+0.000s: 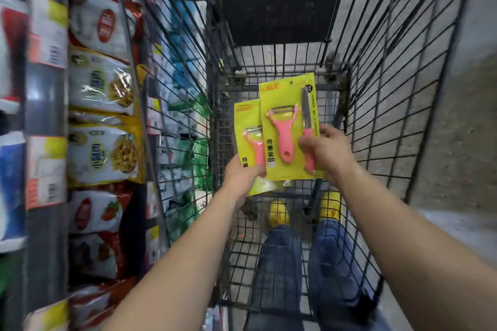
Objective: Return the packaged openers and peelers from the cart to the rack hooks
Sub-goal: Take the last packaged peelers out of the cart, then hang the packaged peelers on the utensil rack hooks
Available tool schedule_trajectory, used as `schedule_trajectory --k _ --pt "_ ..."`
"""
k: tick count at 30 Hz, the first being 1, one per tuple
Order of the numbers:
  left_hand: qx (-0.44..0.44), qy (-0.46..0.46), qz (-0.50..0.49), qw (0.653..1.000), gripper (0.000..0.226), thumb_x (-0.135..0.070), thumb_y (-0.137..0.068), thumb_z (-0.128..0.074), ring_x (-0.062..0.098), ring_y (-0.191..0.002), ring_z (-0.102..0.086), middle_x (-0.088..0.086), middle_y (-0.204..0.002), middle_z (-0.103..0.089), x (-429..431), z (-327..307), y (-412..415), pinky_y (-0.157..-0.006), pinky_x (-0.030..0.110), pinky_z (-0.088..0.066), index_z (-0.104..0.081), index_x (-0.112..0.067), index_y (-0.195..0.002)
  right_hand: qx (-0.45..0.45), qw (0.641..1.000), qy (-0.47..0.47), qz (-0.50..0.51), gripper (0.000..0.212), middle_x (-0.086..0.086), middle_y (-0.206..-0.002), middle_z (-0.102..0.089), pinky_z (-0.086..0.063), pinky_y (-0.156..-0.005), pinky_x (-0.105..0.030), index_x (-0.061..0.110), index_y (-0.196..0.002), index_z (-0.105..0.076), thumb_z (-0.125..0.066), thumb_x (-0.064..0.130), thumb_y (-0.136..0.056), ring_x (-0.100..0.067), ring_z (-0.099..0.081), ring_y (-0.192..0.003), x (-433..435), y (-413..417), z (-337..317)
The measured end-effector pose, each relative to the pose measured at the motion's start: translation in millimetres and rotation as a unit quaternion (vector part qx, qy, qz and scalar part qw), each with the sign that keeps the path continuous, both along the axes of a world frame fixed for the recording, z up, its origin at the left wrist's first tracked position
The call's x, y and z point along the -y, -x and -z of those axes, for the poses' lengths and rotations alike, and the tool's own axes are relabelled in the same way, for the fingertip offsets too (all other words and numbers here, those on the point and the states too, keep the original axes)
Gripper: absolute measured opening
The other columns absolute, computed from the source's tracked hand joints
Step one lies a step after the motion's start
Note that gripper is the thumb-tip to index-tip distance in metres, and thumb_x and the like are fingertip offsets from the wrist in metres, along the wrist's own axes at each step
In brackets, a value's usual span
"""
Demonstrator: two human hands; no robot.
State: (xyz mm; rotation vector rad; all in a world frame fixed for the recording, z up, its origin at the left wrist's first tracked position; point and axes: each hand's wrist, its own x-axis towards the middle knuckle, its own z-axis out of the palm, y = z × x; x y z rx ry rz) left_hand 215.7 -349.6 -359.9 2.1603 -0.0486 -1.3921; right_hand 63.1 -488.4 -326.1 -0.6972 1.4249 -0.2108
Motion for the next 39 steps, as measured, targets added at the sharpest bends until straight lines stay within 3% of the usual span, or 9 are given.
schedule_trajectory --k 7,11,13,15,21,26,30,35,39 --pt "0.049 0.081 -0.058 0.994 0.03 -0.041 -0.082 -0.087 0.015 -0.093 -0.073 -0.004 -0.1 -0.077 -15 -113 5 -0.089 0.039 -0.06 -0.07 -0.026 -0.102 0.065 0.995 0.046 -0.055 0.026 -0.011 -0.081 -0.066 -0.054 -0.046 -0.035 0.002 -0.11 -0.061 -0.073 -0.001 -0.087 -0.023 -0.061 -0.055 2 14 -120" --pt "0.125 0.097 -0.074 0.985 0.103 -0.085 -0.058 -0.08 0.026 -0.118 -0.068 0.007 -0.129 -0.073 -38 -143 4 -0.102 0.051 -0.056 -0.065 -0.017 -0.133 0.078 0.986 0.101 -0.112 0.022 -0.006 -0.076 -0.069 -0.054 -0.047 -0.03 0.012 -0.098 -0.066 -0.074 -0.002 -0.082 -0.019 -0.065 -0.056 7 23 -180" --pt "0.142 0.124 -0.094 0.978 0.103 -0.084 -0.058 -0.079 0.026 -0.118 -0.069 0.007 -0.129 -0.073 -59 -138 1 -0.102 0.051 -0.056 -0.065 -0.017 -0.134 0.097 0.979 0.112 -0.144 0.027 -0.008 -0.085 -0.073 -0.06 -0.064 -0.038 0.013 -0.096 -0.069 -0.075 -0.001 -0.074 -0.022 -0.069 -0.07 8 26 -206" --pt "0.166 0.136 -0.132 0.968 0.098 -0.081 -0.059 -0.082 0.027 -0.118 -0.069 0.007 -0.128 -0.073 -69 -201 20 -0.103 0.053 -0.055 -0.065 -0.017 -0.131 0.123 0.967 0.122 -0.189 0.029 -0.011 -0.086 -0.073 -0.058 -0.073 -0.044 0.01 -0.093 -0.07 -0.072 0.004 -0.065 -0.027 -0.068 -0.076 8 30 -232" --pt "0.229 0.144 -0.227 0.935 0.057 -0.051 -0.066 -0.087 0.026 -0.105 -0.074 0.001 -0.108 -0.08 -132 -314 94 -0.095 0.05 -0.058 -0.074 -0.021 -0.112 0.177 0.931 0.149 -0.282 0.026 -0.008 -0.073 -0.069 -0.05 -0.065 -0.038 0.002 -0.096 -0.07 -0.074 0.005 -0.07 -0.023 -0.062 -0.065 -16 39 -293" --pt "0.259 0.147 -0.296 0.908 0.012 -0.023 -0.087 -0.084 0.015 -0.086 -0.075 -0.008 -0.083 -0.078 -214 -352 152 -0.081 0.038 -0.059 -0.071 -0.025 -0.088 0.208 0.893 0.147 -0.371 0.03 -0.016 -0.091 -0.075 -0.056 -0.078 -0.066 0.009 -0.099 -0.072 -0.08 0.014 -0.071 -0.037 -0.07 -0.078 -79 43 -318" --pt "0.283 0.141 -0.35 0.882 0.027 -0.048 -0.079 -0.083 0.03 -0.093 -0.076 0.005 -0.083 -0.08 -285 -386 187 -0.098 0.053 -0.057 -0.075 -0.022 -0.078 0.226 0.832 0.172 -0.478 0.013 -0.02 -0.083 -0.064 -0.053 -0.065 -0.054 0.01 -0.09 -0.069 -0.078 0.012 -0.08 -0.034 -0.058 -0.072 -145 40 -341" --pt "0.331 0.124 -0.465 0.811 0.013 -0.031 -0.087 -0.084 0.025 -0.094 -0.076 0.004 -0.088 -0.081 -381 -406 247 -0.099 0.049 -0.057 -0.074 -0.026 -0.08 0.265 0.754 0.158 -0.581 0.011 -0.014 -0.079 -0.065 -0.053 -0.057 -0.045 0.011 -0.088 -0.071 -0.078 0.011 -0.081 -0.028 -0.06 -0.067 -245 35 -356" --pt "0.347 0.125 -0.536 0.759 0.025 -0.039 -0.083 -0.085 0.029 -0.102 -0.076 0.007 -0.098 -0.082 -465 -417 317 -0.099 0.048 -0.057 -0.073 -0.022 -0.097 0.284 0.684 0.159 -0.653 0.015 -0.013 -0.06 -0.057 -0.048 -0.052 -0.037 0.003 -0.093 -0.067 -0.076 0.01 -0.084 -0.031 -0.056 -0.056 -343 53 -368"
